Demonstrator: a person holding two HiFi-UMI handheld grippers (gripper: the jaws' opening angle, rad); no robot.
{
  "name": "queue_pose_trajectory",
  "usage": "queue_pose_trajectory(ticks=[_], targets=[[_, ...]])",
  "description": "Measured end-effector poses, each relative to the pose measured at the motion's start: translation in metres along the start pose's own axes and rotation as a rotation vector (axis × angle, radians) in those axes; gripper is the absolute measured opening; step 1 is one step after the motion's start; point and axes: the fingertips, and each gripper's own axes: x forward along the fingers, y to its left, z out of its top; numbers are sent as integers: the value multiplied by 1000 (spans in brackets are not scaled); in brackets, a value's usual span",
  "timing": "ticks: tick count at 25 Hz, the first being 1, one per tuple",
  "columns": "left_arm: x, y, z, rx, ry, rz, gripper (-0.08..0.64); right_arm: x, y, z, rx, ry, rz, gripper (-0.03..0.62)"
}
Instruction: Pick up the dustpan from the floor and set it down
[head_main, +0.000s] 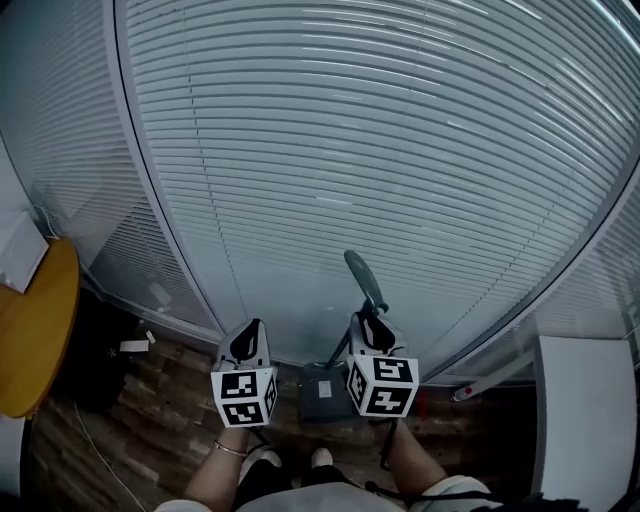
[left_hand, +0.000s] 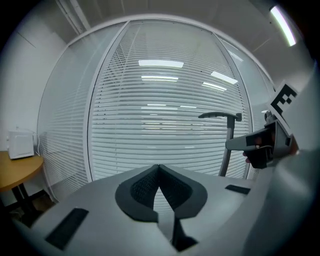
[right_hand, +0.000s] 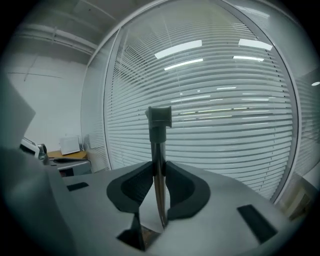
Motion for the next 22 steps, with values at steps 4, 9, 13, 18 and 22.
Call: queue_pose_trajectory(ticks=[4, 9, 13, 18, 22], targets=[[-10, 19, -12, 11, 15, 24, 17, 5, 15, -19, -5, 29, 9, 95], [-15, 53, -17, 17, 11, 32, 17, 11, 37, -20, -10, 29, -12, 95], [-20, 80, -11, 70, -1, 9, 17, 15, 53, -15, -15, 11, -61, 95], [-25, 121, -8, 85, -6, -9, 17, 23, 80, -13, -29, 14, -110, 95], [-26, 157, -5, 71, -18, -23, 17, 29, 107, -8, -33, 7, -140, 95]])
